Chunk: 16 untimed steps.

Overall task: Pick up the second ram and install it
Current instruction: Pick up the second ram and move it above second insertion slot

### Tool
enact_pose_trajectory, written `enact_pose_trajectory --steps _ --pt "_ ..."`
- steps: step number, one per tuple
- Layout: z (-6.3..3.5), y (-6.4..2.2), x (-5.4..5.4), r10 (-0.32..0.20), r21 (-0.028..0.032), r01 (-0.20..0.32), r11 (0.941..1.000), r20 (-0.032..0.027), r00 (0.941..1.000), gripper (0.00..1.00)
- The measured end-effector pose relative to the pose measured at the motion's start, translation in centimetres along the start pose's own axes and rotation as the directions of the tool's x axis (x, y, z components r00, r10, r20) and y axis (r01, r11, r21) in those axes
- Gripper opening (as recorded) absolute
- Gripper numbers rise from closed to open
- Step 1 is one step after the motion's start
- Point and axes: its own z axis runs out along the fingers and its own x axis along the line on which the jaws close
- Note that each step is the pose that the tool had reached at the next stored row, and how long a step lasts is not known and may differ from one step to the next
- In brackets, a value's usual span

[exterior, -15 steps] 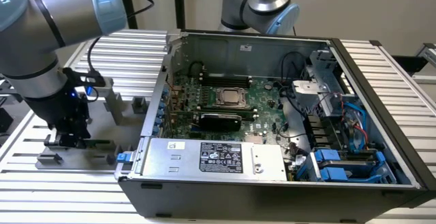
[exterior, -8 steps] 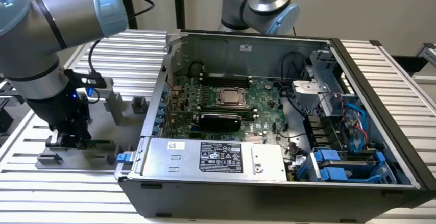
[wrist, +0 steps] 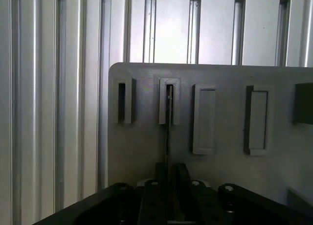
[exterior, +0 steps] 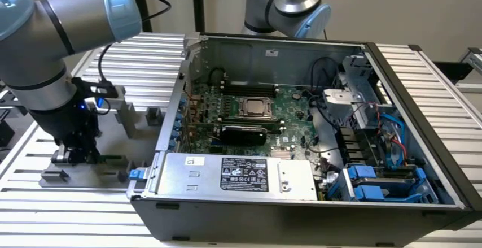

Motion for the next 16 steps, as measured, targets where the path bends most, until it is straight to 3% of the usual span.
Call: enact_pose_trajectory --steps 16 --pt "-0.01 -0.07 0.00 0.022 -0.0021 -0.022 0.9998 -0.0020 0.9998 0.00"
